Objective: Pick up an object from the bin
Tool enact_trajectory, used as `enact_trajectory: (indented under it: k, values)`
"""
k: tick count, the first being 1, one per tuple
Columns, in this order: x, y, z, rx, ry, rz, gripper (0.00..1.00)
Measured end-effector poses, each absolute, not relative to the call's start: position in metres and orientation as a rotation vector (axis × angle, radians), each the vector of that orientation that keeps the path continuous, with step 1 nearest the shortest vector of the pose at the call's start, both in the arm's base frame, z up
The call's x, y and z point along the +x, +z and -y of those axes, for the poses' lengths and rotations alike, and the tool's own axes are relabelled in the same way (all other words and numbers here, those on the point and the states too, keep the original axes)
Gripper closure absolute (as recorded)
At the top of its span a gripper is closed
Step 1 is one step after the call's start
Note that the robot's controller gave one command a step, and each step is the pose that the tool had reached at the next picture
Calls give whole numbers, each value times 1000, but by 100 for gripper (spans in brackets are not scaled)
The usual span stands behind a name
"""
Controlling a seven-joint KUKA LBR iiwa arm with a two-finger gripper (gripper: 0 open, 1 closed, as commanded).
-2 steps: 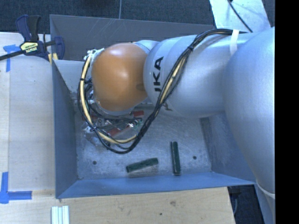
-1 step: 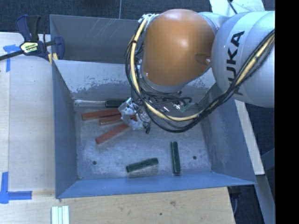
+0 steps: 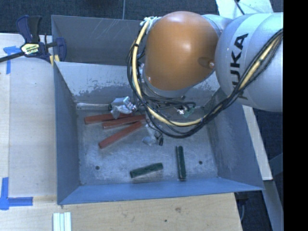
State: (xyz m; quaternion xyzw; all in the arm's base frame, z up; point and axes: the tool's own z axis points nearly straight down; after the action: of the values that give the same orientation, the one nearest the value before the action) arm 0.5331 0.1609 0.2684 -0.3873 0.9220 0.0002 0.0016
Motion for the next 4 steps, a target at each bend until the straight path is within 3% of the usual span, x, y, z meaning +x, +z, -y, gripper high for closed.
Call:
enact_trajectory:
  k: [1, 2, 3, 4]
  values:
    - [499, 122, -140, -1178, 2, -2919, 0]
    - [545, 72, -107, -1311, 0, -2850, 0]
    - [492, 85, -67, -1594, -1, -2709, 0]
    - [519, 110, -38, -1433, -4, -2789, 0]
